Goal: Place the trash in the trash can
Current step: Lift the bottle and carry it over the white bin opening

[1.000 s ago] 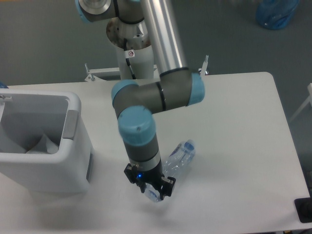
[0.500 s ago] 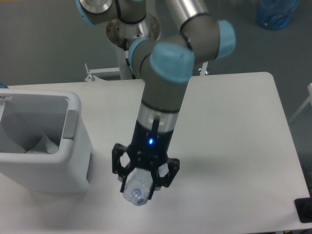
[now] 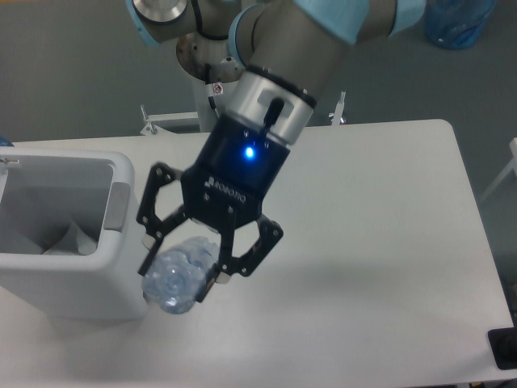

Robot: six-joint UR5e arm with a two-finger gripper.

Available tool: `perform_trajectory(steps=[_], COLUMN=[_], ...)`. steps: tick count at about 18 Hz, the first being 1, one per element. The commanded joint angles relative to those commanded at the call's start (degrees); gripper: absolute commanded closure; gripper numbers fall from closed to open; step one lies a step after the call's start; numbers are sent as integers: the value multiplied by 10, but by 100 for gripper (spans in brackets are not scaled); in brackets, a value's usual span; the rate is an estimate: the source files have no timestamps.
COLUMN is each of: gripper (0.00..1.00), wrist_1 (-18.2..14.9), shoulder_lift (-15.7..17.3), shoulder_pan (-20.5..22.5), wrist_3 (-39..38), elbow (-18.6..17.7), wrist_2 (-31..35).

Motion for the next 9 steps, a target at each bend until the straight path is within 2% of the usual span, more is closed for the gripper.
perform_trajectory(steps=[6, 9], gripper=[77, 76], wrist_1=[0, 0], shoulder_lift=[15, 28], shoulder_pan=[-16, -39], wrist_3=[-44, -55], elbow=[-13, -38], wrist_2=[-63, -72])
